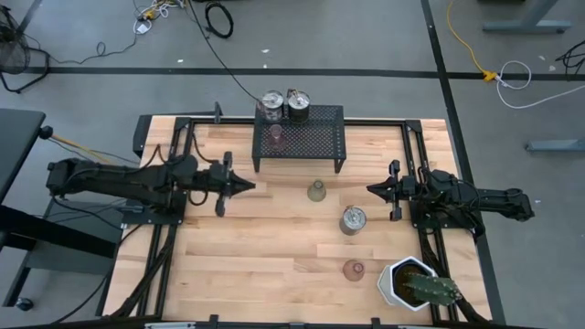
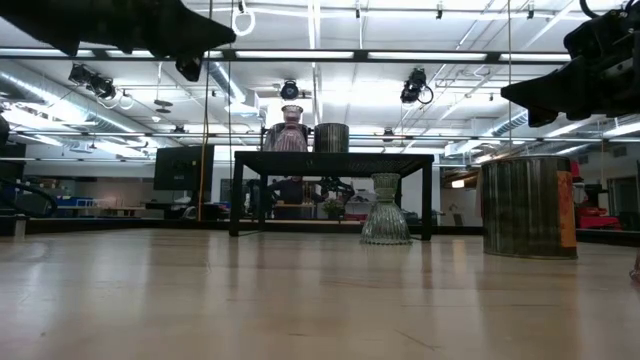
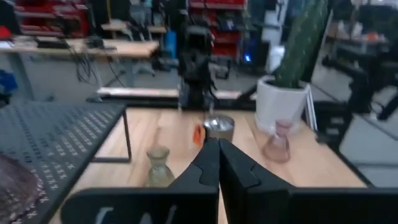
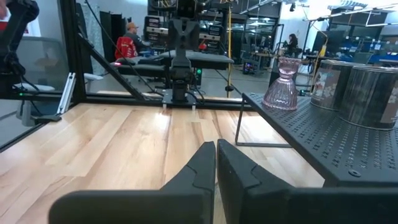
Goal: Pick & Place candle stick holders
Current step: Put the silver scented candle on the shelf
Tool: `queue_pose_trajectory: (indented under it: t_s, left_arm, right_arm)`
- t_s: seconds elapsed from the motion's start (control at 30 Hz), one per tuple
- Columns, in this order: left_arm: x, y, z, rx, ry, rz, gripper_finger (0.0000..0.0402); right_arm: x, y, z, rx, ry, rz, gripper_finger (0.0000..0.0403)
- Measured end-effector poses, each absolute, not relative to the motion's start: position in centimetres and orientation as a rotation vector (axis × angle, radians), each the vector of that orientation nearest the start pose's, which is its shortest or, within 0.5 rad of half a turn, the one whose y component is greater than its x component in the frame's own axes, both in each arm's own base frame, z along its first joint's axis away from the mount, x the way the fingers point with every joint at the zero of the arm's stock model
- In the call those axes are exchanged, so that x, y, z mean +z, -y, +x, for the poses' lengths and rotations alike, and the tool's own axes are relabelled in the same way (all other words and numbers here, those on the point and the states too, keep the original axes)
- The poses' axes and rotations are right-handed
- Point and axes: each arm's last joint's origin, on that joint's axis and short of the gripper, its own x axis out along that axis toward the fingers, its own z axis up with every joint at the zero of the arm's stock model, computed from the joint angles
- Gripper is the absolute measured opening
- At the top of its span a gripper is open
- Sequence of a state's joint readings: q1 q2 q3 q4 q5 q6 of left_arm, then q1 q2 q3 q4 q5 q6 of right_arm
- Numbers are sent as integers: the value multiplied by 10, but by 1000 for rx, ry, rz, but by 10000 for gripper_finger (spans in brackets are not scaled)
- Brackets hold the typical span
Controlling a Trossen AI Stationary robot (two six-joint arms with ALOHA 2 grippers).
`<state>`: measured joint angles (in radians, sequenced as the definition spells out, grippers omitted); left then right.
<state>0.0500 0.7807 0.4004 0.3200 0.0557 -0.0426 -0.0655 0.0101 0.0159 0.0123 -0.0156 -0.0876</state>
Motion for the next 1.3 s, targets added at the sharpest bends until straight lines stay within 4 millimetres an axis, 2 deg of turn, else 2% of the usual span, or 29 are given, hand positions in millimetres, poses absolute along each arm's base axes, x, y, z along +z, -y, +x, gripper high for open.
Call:
queue_pose_trajectory:
  t_s: [0.37,0.77,1.3]
  left_arm:
    - [225,-6,160,78,45,-36,0]
    - [195,-6,139,93,147,-44,0]
    - [184,1,128,33,173,-73,0]
  right_arm:
    - [169,6,97,-51,16,-88,20]
    - [169,6,97,-51,15,-88,20]
    - [169,6,97,-51,15,-89,20]
